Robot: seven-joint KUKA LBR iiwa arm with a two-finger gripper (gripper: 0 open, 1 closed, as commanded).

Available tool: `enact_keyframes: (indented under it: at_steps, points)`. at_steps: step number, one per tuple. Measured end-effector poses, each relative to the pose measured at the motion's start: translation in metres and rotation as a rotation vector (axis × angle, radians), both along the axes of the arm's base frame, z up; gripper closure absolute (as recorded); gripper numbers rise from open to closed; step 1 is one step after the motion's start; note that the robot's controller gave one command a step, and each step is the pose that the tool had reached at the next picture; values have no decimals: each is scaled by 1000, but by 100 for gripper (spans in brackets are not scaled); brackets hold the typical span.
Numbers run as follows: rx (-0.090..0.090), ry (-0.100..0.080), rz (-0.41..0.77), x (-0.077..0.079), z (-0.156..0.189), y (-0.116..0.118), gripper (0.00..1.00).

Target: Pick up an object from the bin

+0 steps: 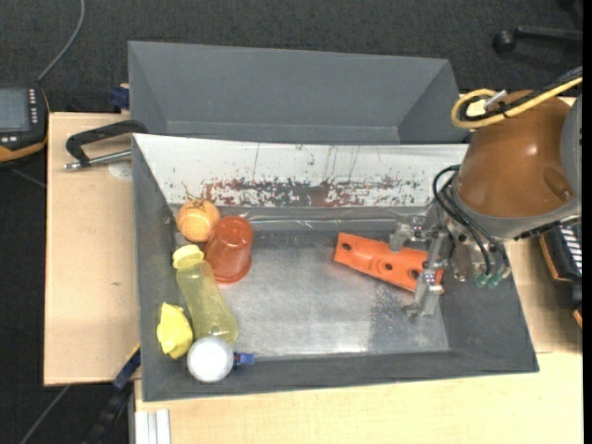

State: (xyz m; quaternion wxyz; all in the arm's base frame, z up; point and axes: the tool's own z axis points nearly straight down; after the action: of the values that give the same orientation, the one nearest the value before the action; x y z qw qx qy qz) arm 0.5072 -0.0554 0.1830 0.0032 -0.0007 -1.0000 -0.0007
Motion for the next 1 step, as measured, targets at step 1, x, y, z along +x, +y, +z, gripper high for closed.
enact_keyframes:
  at_steps: [1]
  points:
    - [-1, -9, 1, 2, 5, 0, 0]
